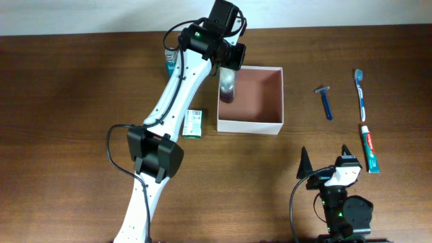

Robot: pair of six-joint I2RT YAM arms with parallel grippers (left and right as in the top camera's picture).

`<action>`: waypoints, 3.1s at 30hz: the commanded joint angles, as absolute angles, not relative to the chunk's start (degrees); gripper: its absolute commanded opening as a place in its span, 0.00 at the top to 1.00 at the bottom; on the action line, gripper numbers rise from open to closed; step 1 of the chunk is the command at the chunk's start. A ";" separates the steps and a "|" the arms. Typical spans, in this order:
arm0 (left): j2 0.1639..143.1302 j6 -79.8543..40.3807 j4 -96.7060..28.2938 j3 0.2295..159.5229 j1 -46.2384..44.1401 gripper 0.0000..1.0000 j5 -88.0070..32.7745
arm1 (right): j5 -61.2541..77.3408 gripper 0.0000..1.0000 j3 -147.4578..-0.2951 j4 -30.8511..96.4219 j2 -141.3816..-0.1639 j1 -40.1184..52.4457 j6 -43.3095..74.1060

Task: Pack container
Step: 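Lower the soap bottle into the box's left corner and release, then move the left gripper to the Listerine bottle and grasp its cap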

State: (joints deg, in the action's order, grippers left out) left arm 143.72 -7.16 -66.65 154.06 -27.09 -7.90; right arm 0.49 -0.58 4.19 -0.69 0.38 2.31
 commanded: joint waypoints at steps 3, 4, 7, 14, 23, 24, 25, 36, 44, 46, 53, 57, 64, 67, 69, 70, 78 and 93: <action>143.02 -7.25 -67.29 154.74 -27.11 0.59 -6.13 | 1.04 0.01 -0.32 4.47 -0.21 -0.08 1.91; 143.02 -7.25 -67.35 154.74 -27.11 0.59 -5.63 | 1.02 0.01 -0.32 4.47 -0.21 -0.08 1.91; 143.02 -7.25 -67.57 154.74 -27.11 0.59 -4.62 | 1.04 0.01 -0.32 4.47 -0.21 -0.05 1.93; 143.02 -7.25 -66.52 154.95 -27.09 0.56 -4.67 | 1.04 0.01 -0.32 4.47 -0.21 -0.08 1.91; 143.02 -7.25 -65.43 163.39 -25.41 0.47 -4.69 | 1.04 0.01 -0.32 4.47 -0.21 -0.08 1.91; 143.02 -7.25 -65.60 164.90 -25.15 0.46 -4.69 | 1.04 0.01 -0.32 4.47 -0.21 -0.08 1.91; 143.02 -7.25 -65.87 166.74 -24.77 0.46 -4.69 | 1.02 0.01 -0.32 4.47 -0.21 -0.08 1.93; 143.02 -7.22 -79.61 177.84 -16.99 0.38 -1.39 | 1.02 0.01 -0.32 4.47 -0.21 -0.08 1.91; 143.04 -7.22 -87.33 177.05 -12.71 0.39 0.49 | 1.04 0.01 -0.32 4.49 -0.21 -0.05 1.91; 143.15 -7.22 -87.57 176.46 -12.69 0.39 0.49 | 1.04 0.01 -0.32 4.47 -0.21 -0.05 1.91; 143.57 -6.79 -86.67 170.36 -12.69 0.39 0.93 | 1.04 0.01 -0.32 4.47 -0.21 -0.08 1.91; 143.57 -6.79 -84.07 165.34 -12.69 0.39 0.93 | 1.02 0.01 -0.32 4.47 -0.21 -0.08 1.93; 143.59 -6.81 -79.72 157.88 -12.69 0.39 1.39 | 1.04 0.01 -0.32 4.47 -0.21 -0.08 1.93; 143.59 -6.81 -78.83 156.16 -12.69 0.39 1.54 | 1.04 0.01 -0.32 4.47 -0.21 -0.08 1.93; 143.59 -6.79 -78.26 155.06 -12.69 0.39 1.54 | 1.02 0.01 -0.32 4.47 -0.21 -0.05 1.93; 143.59 -6.79 -78.11 154.67 -12.69 0.39 1.52 | 1.04 0.01 -0.32 4.47 -0.21 -0.08 1.91; 143.68 -6.81 -75.96 150.76 -12.67 0.38 1.56 | 1.02 0.01 -0.32 4.47 -0.21 -0.08 1.91; 143.68 -6.81 -74.35 148.14 -12.58 0.40 4.56 | 1.04 0.01 -0.32 4.47 -0.21 -0.05 1.93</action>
